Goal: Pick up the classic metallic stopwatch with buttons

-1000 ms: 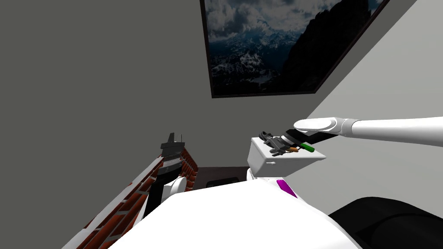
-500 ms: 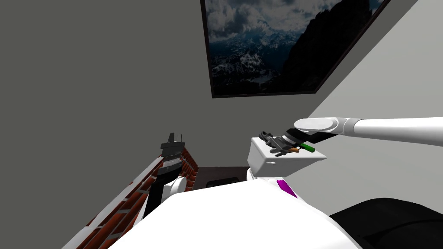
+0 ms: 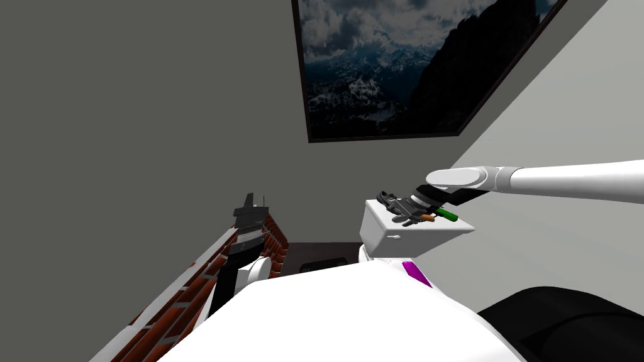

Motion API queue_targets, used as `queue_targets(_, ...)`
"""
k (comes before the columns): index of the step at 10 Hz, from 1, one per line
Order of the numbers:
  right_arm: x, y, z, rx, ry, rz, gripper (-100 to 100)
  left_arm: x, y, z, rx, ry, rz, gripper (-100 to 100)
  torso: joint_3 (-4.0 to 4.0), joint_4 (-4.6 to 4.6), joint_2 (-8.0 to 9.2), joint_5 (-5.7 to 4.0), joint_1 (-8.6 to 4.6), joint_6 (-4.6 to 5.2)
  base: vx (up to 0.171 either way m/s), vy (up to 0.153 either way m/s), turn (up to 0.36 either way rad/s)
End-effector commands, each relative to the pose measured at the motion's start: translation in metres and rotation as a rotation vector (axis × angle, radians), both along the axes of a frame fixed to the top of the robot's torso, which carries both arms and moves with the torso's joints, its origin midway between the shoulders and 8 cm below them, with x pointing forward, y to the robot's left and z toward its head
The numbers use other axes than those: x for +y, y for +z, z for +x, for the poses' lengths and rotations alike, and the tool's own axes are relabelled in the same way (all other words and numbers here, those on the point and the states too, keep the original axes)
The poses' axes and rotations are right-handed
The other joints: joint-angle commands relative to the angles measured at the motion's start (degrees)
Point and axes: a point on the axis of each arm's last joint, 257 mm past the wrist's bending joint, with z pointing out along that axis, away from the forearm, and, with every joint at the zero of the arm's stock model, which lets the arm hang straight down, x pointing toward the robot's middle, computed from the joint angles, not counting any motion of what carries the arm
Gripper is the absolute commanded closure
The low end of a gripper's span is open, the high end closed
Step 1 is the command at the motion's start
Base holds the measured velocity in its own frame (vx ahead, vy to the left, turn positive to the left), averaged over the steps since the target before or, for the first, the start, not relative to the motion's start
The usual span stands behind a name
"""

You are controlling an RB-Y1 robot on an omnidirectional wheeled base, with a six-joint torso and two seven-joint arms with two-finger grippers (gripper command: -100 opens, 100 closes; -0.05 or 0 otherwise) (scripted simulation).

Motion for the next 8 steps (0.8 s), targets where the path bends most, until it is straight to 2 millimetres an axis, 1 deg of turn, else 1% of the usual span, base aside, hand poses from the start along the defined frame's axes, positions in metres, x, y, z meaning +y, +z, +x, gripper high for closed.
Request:
queue_targets(1,0.0,0.0,0.0,0.0,0.0,0.0,-100,0.0,0.0,0.0,0.0,0.0,0.0,0,0.0,0.0,0.0,0.0,0.0,0.0,0.0,0.0,0.0)
queue_targets(2,0.0,0.0,0.0,-0.001,0.001,-0.001,0,0.0,0.0,0.0,0.0,0.0,0.0,0,0.0,0.0,0.0,-0.01,-0.01,0.01,0.0,0.0,0.0)
queue_targets(3,-0.008,-0.014,-0.008,0.0,-0.013,-0.001,-100,0.0,0.0,0.0,0.0,0.0,0.0,0,0.0,0.0,0.0,-0.01,-0.01,0.01,0.015,0.031,0.111)
queue_targets(4,-0.011,-0.019,-0.011,0.0,-0.017,-0.001,-100,0.0,0.0,0.0,0.0,0.0,0.0,0,-0.03,-0.02,-0.05,-0.01,0.08,-0.02,0.029,0.049,0.081)
queue_targets(5,-0.007,-0.015,-0.009,0.0,-0.013,-0.001,-100,0.0,0.0,0.0,0.0,0.0,0.0,0,-0.06,-0.02,-0.1,0.02,0.14,0.01,0.014,0.021,0.003)
queue_targets(6,-0.008,-0.016,-0.009,-0.001,-0.014,-0.001,100,0.0,0.0,0.0,0.0,0.0,0.0,0,-0.04,-0.02,-0.07,0.02,0.09,0.01,0.0,0.0,0.0)
queue_targets(8,-0.008,-0.016,-0.01,0.0,-0.014,-0.001,100,0.0,0.0,0.0,0.0,0.0,0.0,0,-0.03,-0.01,-0.05,-0.02,-0.01,-0.02,0.0,0.0,0.0)
